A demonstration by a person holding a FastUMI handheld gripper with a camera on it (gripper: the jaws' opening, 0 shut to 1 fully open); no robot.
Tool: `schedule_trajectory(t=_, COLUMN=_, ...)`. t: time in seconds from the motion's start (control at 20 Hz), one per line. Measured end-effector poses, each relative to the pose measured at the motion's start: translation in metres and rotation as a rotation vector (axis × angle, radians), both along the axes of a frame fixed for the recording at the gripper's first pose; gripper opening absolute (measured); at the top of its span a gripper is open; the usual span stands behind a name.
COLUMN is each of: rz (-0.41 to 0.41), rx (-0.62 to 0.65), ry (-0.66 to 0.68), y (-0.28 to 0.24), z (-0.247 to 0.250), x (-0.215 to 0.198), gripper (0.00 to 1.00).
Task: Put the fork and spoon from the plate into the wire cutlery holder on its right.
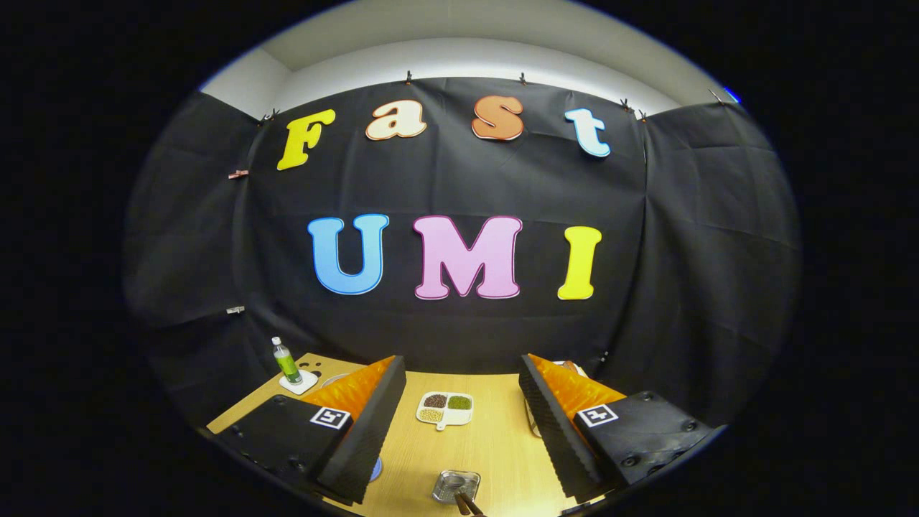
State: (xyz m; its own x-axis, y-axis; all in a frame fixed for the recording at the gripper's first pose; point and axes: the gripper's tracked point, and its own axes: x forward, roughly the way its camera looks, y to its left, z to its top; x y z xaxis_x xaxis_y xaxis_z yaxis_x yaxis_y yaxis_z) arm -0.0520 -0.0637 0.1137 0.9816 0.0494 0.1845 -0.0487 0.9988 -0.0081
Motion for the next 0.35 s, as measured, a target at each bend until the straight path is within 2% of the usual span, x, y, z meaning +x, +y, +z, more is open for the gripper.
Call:
schedule_trajectory(t=0.15, rz=0.037, rx=0.052, ry=0.055, y=-0.006, z=-0.014, x=0.010, gripper=0.98)
schedule_trajectory(t=0.35, rz=0.088, rx=0.056, ry=0.095, y=-0.015, z=-0.016, x=0.025, gripper=1.00)
